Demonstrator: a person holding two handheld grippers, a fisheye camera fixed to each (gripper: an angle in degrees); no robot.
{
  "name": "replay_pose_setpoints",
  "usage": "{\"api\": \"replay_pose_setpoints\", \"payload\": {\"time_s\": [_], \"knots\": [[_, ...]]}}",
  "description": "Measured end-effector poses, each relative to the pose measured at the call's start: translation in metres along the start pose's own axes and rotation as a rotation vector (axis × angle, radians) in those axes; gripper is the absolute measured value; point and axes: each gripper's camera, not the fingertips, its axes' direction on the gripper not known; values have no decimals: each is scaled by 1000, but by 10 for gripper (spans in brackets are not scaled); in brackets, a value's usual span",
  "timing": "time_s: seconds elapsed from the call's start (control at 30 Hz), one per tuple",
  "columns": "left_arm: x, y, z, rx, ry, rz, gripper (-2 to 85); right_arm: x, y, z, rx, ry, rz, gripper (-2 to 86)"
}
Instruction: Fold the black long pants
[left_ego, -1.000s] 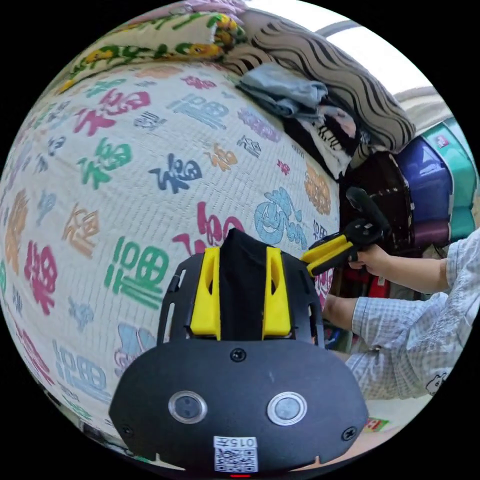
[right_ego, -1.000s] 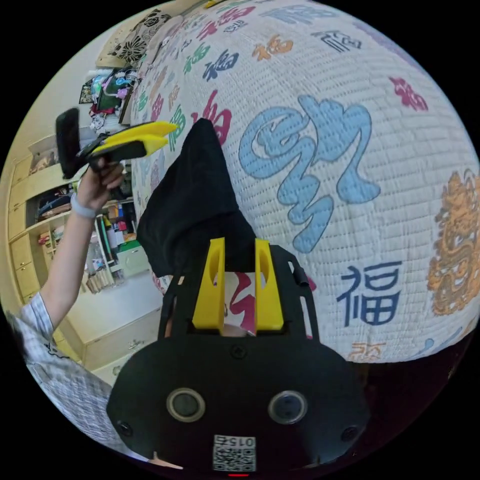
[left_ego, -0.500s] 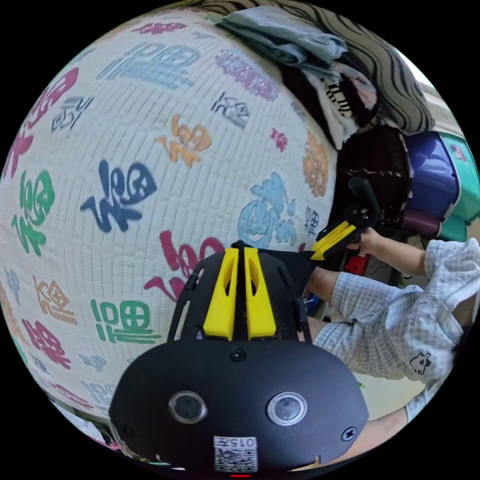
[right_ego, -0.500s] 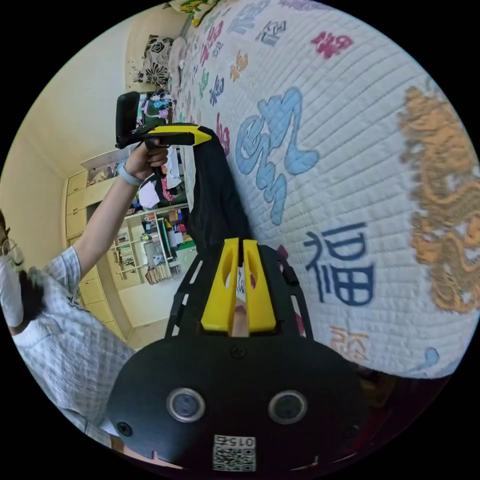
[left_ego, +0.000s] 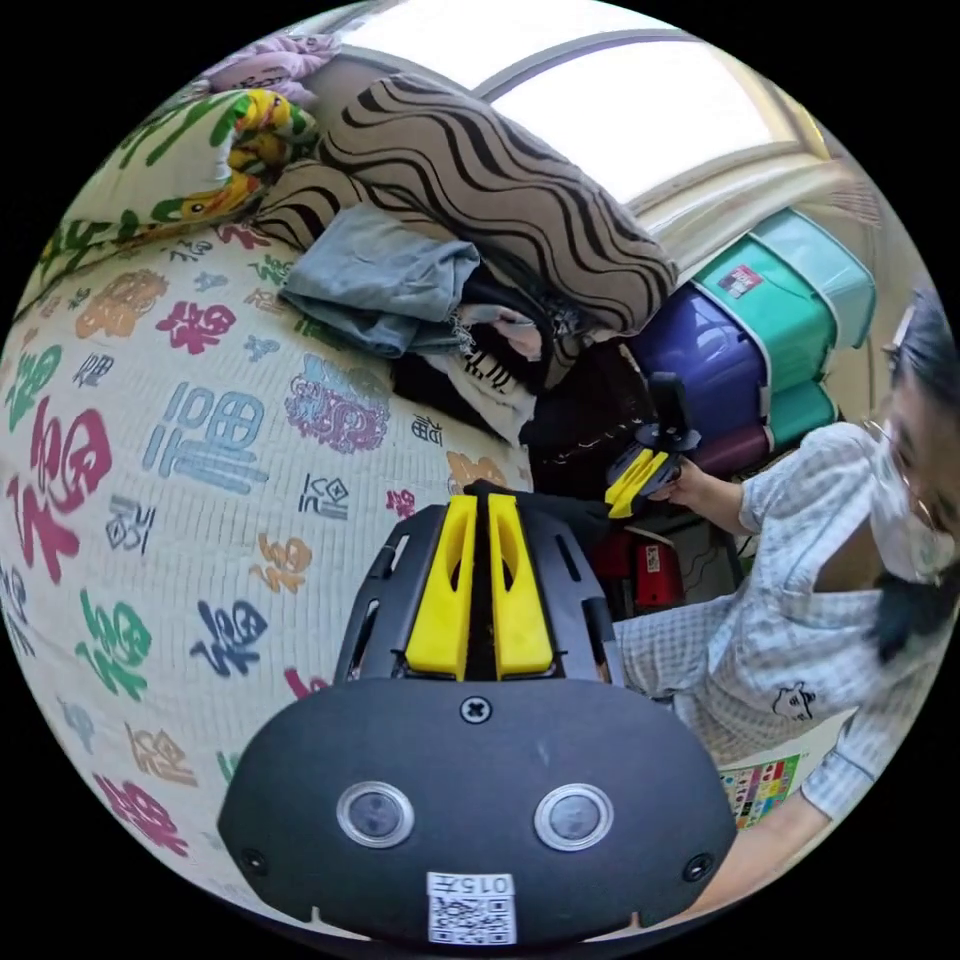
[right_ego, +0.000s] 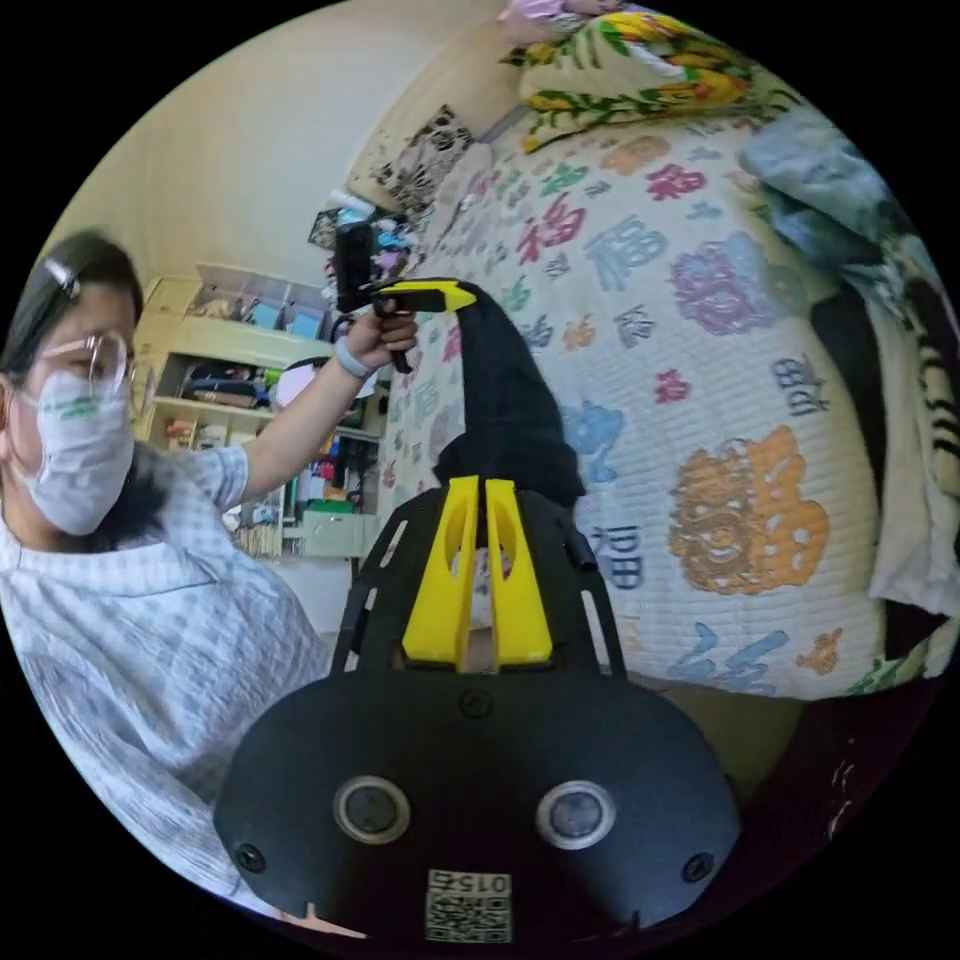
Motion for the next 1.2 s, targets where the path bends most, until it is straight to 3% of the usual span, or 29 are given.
{"api": "replay_pose_setpoints", "payload": {"time_s": [0.23, 0.37, 0.57, 0.67, 0.73, 0.8, 0.97, 1.07, 1.2], "knots": [[-11, 153, -63, 82, 57, -227, -1, -80, 28, 169, -211, -236, -39, 3], [-25, 217, -66, 86, 52, -358, -1, -92, 49, 257, -306, -180, -11, 5], [-53, 279, -58, 175, 34, -529, 2, -105, 69, 321, -326, 16, -47, 16], [-57, 294, -56, 185, 21, -593, 13, -110, 74, 332, -394, 59, -36, 38], [-48, 299, -65, 161, -85, -631, 39, -115, 75, 320, -391, 60, -44, 52], [-32, 296, -74, 152, -172, -611, 54, -122, 74, 299, -357, 51, -61, 53], [17, 261, -75, 238, -193, -461, 64, -148, 57, 258, -175, 127, -141, 50], [15, 238, -45, 104, -219, -412, 62, -143, 47, 292, -262, 153, -147, 30], [-11, 244, -9, -142, -385, -429, 20, -135, 46, 332, -339, 247, -99, 2]]}}
